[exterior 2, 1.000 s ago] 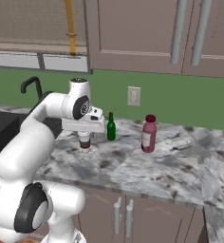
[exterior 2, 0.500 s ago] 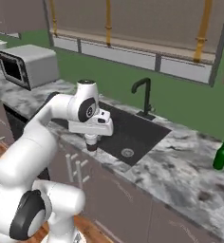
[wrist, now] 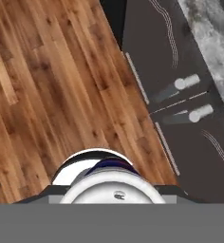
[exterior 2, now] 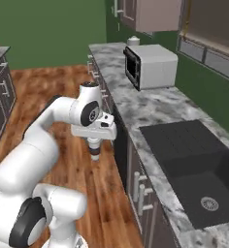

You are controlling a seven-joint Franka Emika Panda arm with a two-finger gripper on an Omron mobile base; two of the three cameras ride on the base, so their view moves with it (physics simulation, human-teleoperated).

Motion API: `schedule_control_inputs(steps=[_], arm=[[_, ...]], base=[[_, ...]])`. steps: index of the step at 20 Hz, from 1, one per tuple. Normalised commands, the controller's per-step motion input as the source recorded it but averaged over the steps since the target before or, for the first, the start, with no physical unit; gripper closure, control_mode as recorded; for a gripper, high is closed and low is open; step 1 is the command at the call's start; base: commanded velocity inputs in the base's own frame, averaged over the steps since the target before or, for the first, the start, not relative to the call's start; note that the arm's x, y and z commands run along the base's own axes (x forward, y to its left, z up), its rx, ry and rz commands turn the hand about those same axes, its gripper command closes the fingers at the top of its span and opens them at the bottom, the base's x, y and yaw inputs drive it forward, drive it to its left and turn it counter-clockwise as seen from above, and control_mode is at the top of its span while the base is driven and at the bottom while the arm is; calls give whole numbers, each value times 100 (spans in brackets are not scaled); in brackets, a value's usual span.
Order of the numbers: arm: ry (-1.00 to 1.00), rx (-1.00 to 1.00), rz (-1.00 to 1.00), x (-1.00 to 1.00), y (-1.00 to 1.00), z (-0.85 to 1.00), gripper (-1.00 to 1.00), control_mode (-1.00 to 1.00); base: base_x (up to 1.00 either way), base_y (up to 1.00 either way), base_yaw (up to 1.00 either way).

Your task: Move the drinks to the dining counter.

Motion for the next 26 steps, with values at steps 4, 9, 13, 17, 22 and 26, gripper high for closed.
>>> schedule_control_inputs(steps=[4,9,13,17,22,26], arm=[[0,0,0,0,0,0,100,100],[0,0,0,0,0,0,100,100],[0,0,0,0,0,0,100,100],[0,0,0,0,0,0,100,100],[0,0,0,0,0,0,100,100],[0,0,0,0,0,0,100,100]], base=[[66,-2,87],[100,-9,59],[100,-23,19],[100,-34,3],[100,-11,0],[100,-4,0]])
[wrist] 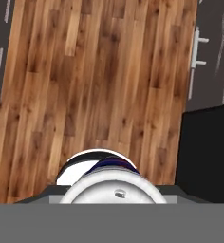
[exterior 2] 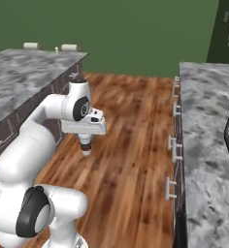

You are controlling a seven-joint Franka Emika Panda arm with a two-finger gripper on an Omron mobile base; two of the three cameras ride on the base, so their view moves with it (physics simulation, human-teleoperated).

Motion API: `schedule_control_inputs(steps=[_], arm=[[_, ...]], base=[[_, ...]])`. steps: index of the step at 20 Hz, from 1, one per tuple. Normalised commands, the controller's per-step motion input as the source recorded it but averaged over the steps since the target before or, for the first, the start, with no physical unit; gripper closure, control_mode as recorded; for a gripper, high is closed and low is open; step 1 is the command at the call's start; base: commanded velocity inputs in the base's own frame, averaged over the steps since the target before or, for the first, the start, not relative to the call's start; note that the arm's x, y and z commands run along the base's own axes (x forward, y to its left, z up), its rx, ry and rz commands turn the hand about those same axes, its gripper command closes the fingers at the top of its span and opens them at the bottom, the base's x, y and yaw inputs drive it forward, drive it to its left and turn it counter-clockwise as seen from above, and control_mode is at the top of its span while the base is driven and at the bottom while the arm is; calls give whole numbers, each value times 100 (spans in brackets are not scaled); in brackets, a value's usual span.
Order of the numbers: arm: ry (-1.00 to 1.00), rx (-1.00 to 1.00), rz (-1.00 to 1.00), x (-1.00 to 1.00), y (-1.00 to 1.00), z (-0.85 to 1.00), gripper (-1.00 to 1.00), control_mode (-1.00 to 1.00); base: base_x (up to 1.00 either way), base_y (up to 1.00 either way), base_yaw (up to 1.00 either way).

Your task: Move the drinks to the dining counter.

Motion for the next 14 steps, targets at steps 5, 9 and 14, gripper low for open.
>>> schedule_control_inputs(steps=[5,9,14], arm=[[0,0,0,0,0,0,100,100],[0,0,0,0,0,0,100,100],[0,0,0,0,0,0,100,100]], base=[[100,-14,0],[100,-18,0],[100,-20,0]])
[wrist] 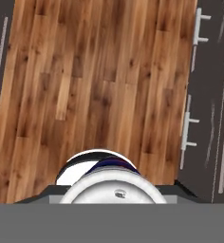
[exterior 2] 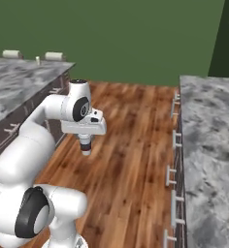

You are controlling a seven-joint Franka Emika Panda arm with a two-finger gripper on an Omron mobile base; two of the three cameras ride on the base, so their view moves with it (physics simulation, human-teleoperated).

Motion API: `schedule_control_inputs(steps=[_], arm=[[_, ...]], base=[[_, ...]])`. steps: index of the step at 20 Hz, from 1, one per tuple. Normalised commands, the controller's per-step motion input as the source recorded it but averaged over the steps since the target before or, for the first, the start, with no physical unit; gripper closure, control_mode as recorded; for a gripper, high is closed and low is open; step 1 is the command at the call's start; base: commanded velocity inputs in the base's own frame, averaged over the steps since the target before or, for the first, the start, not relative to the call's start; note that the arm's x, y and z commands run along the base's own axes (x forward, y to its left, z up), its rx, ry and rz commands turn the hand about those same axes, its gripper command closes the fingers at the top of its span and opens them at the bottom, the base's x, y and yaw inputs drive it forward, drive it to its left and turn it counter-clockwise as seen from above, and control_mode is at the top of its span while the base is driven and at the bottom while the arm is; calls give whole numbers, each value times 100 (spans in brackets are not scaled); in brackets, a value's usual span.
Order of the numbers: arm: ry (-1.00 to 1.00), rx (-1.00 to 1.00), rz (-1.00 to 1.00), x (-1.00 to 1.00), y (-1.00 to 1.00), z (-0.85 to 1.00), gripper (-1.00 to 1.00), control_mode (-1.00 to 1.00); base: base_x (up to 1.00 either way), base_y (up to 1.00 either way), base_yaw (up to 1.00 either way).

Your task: Move the drinks to the dining counter.

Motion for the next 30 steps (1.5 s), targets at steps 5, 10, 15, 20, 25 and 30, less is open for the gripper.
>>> schedule_control_inputs(steps=[5,10,15,20,25,30], arm=[[0,0,0,0,0,0,100,100],[0,0,0,0,0,0,100,100],[0,0,0,0,0,0,100,100],[0,0,0,0,0,0,100,100],[0,0,0,0,0,0,100,100],[0,0,0,0,0,0,100,100]], base=[[100,-17,0],[100,-11,0],[100,-4,1],[100,-4,3],[100,0,4],[100,0,6]])
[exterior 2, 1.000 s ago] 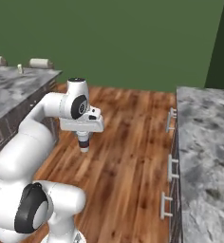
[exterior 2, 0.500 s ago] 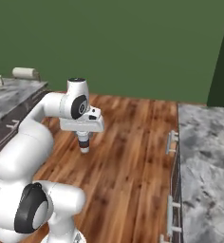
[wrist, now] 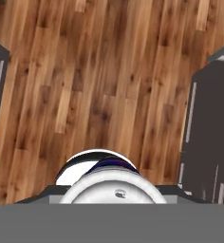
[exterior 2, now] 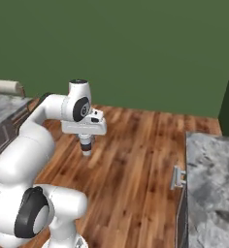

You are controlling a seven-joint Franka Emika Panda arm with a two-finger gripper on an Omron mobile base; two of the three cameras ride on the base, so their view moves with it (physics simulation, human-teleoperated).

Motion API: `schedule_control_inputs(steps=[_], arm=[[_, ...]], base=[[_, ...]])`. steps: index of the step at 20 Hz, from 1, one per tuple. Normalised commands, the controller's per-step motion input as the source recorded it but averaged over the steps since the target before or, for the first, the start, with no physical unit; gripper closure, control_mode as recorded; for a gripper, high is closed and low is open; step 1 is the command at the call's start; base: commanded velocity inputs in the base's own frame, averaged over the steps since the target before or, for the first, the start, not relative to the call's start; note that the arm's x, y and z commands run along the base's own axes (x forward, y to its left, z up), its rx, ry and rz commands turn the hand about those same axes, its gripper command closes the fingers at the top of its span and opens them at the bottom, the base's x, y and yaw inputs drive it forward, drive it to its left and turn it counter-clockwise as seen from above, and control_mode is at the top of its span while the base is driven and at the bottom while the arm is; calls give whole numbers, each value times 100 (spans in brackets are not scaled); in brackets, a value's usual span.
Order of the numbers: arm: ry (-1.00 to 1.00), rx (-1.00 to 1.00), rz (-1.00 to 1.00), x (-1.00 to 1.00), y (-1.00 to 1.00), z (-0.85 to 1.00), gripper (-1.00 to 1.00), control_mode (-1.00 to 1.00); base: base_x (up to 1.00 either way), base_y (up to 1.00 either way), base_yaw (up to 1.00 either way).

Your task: Move the drinks to the dining counter.

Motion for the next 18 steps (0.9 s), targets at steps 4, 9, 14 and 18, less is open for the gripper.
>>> schedule_control_inputs(steps=[4,9,14,18], arm=[[0,0,0,0,0,0,100,100],[0,0,0,0,0,0,100,100],[0,0,0,0,0,0,100,100],[0,0,0,0,0,0,100,100]], base=[[100,0,12],[100,0,34],[100,-2,74],[99,-3,78]])
